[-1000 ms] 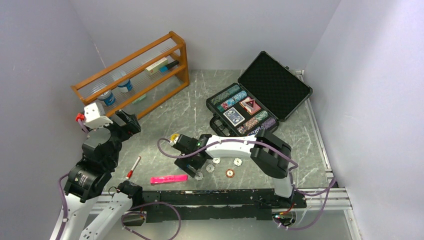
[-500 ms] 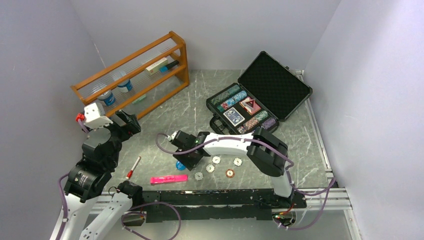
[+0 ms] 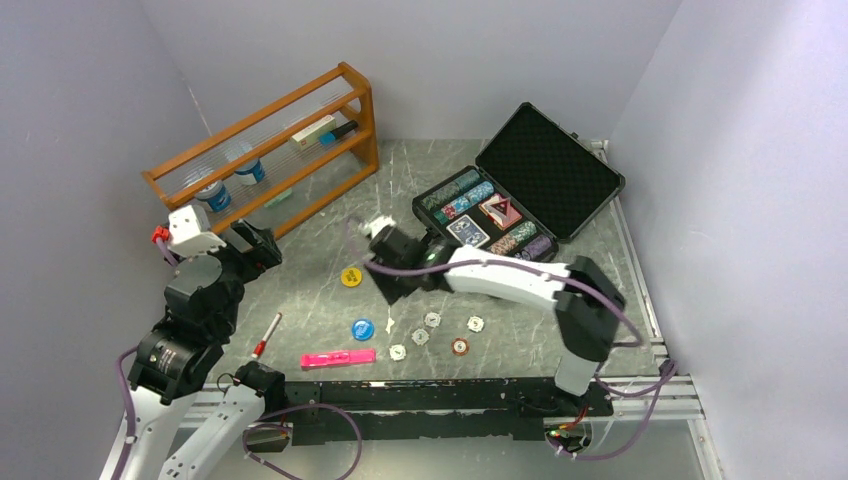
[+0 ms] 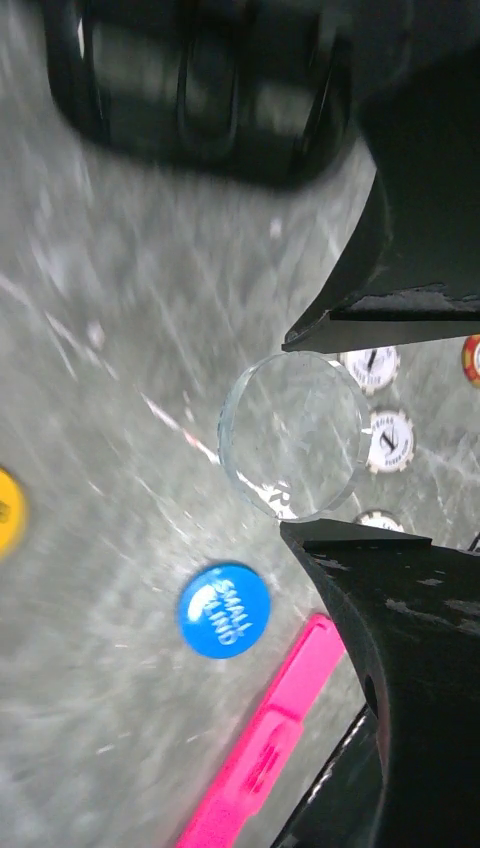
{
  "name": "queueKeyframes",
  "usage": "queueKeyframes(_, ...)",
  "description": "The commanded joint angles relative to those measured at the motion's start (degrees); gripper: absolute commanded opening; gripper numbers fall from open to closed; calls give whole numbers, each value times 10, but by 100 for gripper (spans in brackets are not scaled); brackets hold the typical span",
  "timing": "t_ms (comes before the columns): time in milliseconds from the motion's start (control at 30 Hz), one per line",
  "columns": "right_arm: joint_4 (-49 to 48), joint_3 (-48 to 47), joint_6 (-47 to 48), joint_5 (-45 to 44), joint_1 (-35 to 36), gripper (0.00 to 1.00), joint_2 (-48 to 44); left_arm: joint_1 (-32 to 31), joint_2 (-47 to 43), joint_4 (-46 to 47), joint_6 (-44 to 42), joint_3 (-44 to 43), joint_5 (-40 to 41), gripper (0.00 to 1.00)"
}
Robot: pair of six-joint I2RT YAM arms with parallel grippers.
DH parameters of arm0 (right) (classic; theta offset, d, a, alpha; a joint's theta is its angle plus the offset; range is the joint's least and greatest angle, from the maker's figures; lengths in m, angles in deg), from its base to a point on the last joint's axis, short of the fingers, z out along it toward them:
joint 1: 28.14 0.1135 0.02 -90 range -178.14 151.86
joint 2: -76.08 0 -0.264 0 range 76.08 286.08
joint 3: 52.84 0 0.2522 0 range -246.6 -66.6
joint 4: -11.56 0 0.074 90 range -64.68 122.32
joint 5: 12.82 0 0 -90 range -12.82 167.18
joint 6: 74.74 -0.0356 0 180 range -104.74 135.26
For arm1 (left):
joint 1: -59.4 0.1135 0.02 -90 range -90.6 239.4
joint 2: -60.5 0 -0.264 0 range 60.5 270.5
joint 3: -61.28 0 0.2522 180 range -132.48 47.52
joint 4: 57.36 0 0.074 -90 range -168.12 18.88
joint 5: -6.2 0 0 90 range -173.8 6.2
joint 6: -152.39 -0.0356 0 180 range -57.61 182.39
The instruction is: Pack up texas hold em set
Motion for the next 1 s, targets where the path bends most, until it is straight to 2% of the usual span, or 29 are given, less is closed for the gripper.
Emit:
queueKeyframes(0,-9,-11,-39,-63,-72,52,-109,2,10,15,14,-4,-9,97)
queueKeyframes(167,-9,11,-65,-103,-193,53,-157,2,20,13,20,-8,-11,97)
queueKeyframes(300,-14,22,-74,-76,-284,54,-169,1,27,25,21,1,-17,97)
queueKeyframes(467,-9,22,-66,-47,-348,54,-148,2,39,47,26,8,-38,97)
queueKeyframes(967,-25,26,-46,6,-364,56,-64,2,48,43,30,14,-49,97)
